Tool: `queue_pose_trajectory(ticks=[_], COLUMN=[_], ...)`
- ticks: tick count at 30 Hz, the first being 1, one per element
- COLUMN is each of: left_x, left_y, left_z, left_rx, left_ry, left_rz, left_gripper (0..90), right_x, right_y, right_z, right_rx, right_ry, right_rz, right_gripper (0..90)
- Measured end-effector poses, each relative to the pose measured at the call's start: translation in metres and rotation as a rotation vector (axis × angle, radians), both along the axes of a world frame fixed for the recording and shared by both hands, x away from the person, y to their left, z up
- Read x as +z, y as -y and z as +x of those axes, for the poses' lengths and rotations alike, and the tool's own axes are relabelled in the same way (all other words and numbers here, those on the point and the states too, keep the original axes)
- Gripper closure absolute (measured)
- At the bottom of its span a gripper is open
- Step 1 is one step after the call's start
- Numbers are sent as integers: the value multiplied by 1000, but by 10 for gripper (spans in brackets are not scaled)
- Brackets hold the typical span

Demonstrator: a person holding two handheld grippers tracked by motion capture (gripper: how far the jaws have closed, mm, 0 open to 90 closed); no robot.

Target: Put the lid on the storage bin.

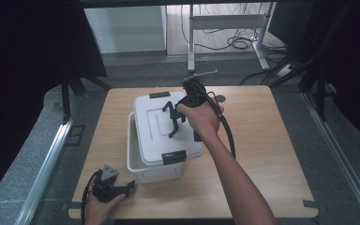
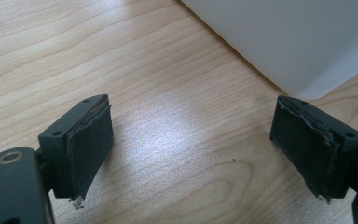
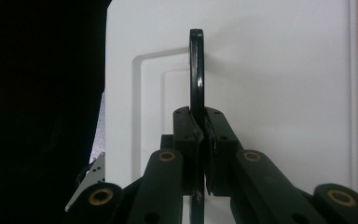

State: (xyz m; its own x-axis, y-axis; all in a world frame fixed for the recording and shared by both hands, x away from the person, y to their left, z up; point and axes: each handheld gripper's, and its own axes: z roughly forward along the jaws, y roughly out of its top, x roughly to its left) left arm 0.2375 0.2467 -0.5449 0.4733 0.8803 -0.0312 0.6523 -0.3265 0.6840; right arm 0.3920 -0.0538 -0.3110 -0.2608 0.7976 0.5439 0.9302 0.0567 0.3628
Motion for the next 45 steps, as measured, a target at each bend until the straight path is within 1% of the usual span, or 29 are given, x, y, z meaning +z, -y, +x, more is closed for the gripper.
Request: queue_pose_trajectory(ticks=[8, 9, 11, 12, 20, 26, 36, 39, 45], left_x=[0, 0, 0, 0, 0, 0, 0, 0, 0], left_y=[0, 0, 0, 0, 0, 0, 0, 0, 0], left_z=[0, 0, 0, 0, 0, 0, 0, 0, 0], left_rx=[0, 0, -1, -1, 0, 0, 0, 0, 0], left_ry=[0, -1, -1, -1, 0, 0, 0, 0, 0], left_rz=[0, 0, 1, 0, -1, -1, -1, -1, -1], left_gripper=[133, 132, 130, 128, 127, 127, 127, 127, 127], right_x=[5, 6, 5, 4, 1, -3, -12, -17, -26], right_y=[-7, -9, -11, -13, -24, -35, -40, -43, -48], right_z=[-2, -2, -2, -2, -4, -4, 1, 2, 5], right_rx=[-4, -6, -10, -16, -28, -34, -53, -60, -64], right_ry=[-1, -10, -11, -21, -34, -47, -70, -83, -102], right_rz=[5, 3, 5, 3, 10, 8, -4, -17, -25], right_gripper=[849, 849, 849, 849, 849, 849, 849, 849, 849])
